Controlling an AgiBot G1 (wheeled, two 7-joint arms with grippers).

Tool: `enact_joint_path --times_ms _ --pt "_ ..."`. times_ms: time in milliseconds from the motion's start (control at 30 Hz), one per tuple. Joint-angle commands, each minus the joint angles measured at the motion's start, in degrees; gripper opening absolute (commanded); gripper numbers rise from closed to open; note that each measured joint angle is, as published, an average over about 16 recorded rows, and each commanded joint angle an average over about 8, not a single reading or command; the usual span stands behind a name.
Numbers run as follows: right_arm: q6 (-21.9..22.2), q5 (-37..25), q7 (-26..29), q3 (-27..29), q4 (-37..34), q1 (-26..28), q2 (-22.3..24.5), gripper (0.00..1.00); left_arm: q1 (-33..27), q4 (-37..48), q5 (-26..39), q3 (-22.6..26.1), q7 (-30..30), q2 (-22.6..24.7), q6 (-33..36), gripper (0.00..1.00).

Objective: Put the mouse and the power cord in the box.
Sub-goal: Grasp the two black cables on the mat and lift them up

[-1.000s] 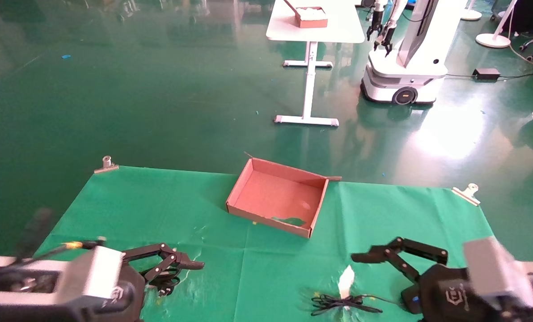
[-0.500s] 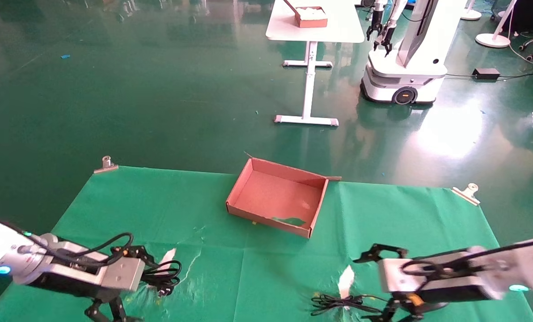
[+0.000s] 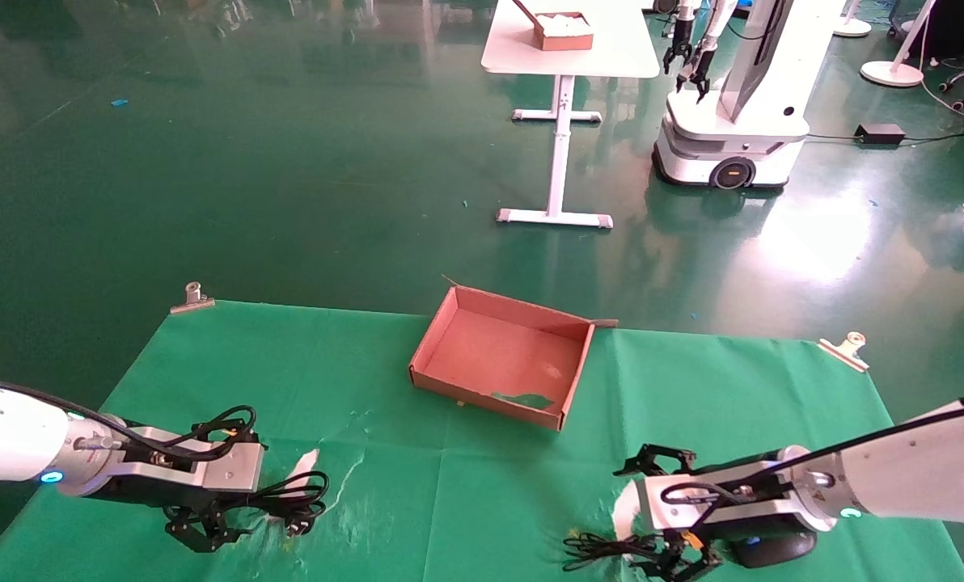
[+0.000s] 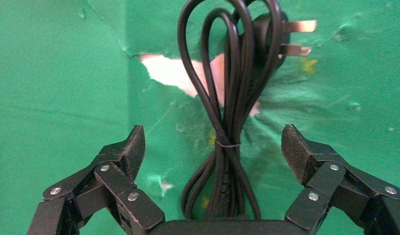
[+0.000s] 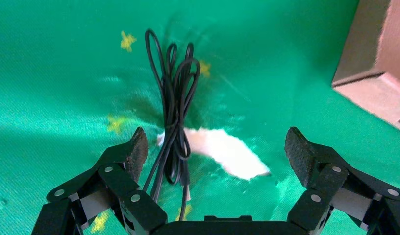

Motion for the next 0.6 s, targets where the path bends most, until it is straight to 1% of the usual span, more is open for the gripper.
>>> enact_joint_path --times_ms 33,167,200,233,267,433,467,500,533,600 --pt "0.66 -0.22 -1.51 -0.12 -2.15 0.35 -0.69 1.0 -0.14 1.44 0.16 0.04 0.86 0.64 -1.31 1.0" --pt "1.25 -0.15 -3.31 -0.06 -4.69 0.52 -1.47 1.0 -0.47 3.49 0.35 0.11 1.95 1.21 -2.59 1.0" --pt "1.36 -0.1 -3.68 -0.03 -5.22 0.53 -1.62 1.0 -0.54 3.94 0.39 0.13 2.19 1.31 -2.79 0.98" --pt "1.45 -0.07 -4.03 -0.01 -5.69 0.54 -1.76 0.98 -0.61 4.37 0.43 0.15 2.42 1.38 -2.94 0.92" --pt "1.51 -0.05 -4.34 0.01 -6.12 0.53 -1.86 0.89 -0.68 4.74 0.47 0.17 2.65 1.44 -3.03 0.83" --pt "1.57 -0.09 -5.43 -0.02 -7.81 0.52 -2.16 0.27 -1.09 6.12 0.55 0.2 3.65 1.65 -3.12 0.22" --pt "1.56 -0.12 -5.55 -0.04 -8.1 0.53 -2.2 0.14 -1.17 6.34 0.57 0.21 3.79 1.69 -3.12 0.11" --pt "1.56 -0.13 -5.62 -0.05 -8.34 0.53 -2.23 0.04 -1.24 6.53 0.58 0.21 3.9 1.73 -3.13 0.05" --pt "1.57 -0.13 -5.68 -0.05 -8.54 0.53 -2.26 0.0 -1.29 6.68 0.59 0.21 3.98 1.77 -3.14 0.01" --pt "1.6 -0.15 -5.73 -0.06 -8.83 0.55 -2.31 0.0 -1.37 6.91 0.62 0.22 4.08 1.84 -3.2 0.0"
